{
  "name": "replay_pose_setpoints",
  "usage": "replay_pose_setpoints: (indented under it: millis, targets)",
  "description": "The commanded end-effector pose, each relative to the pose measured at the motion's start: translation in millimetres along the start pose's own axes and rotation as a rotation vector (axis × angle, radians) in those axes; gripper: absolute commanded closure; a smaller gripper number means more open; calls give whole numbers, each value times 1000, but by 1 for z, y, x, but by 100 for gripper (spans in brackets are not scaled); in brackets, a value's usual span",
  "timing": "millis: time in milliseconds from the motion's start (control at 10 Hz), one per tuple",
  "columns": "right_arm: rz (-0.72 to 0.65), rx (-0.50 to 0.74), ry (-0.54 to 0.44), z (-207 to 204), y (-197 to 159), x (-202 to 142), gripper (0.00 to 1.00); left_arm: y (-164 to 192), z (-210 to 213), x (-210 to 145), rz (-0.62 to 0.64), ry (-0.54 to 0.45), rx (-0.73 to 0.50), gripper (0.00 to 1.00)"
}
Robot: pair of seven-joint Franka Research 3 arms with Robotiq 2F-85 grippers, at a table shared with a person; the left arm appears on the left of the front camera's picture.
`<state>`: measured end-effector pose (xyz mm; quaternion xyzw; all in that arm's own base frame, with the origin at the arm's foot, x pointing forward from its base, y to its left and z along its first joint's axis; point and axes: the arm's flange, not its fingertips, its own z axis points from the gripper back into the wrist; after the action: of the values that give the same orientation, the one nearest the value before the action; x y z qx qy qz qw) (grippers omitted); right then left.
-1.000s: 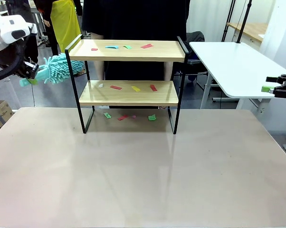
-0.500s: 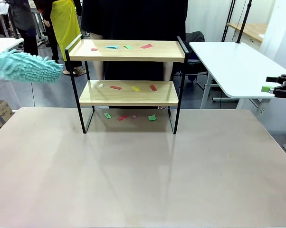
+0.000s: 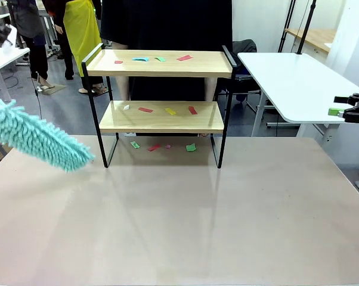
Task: Clean the shelf.
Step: Clean the specific section of the Shelf indicated by the human with the Duster.
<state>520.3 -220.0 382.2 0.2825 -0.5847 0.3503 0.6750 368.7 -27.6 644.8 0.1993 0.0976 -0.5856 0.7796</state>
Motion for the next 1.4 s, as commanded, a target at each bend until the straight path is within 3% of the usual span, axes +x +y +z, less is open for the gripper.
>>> replay_pose_setpoints:
  millis: [0,300,700,800,1300]
  targets:
    - [-14,-7,7,-2,1,5,0,-25,0,-22,-186,-32,-24,87]
    - [-14,-7,7,-2,1,5,0,-59,8,-15,-346,-80,-37,87]
    - [-14,-7,7,-2,1,5,0,-57,14,-2,-327,-149,-22,87]
    - [-14,-7,7,-2,1,5,0,-65,16,-4,-349,-108,-32,87]
    - [-14,-7,7,-2,1,5,0,-65,16,-4,-349,-108,-32,87]
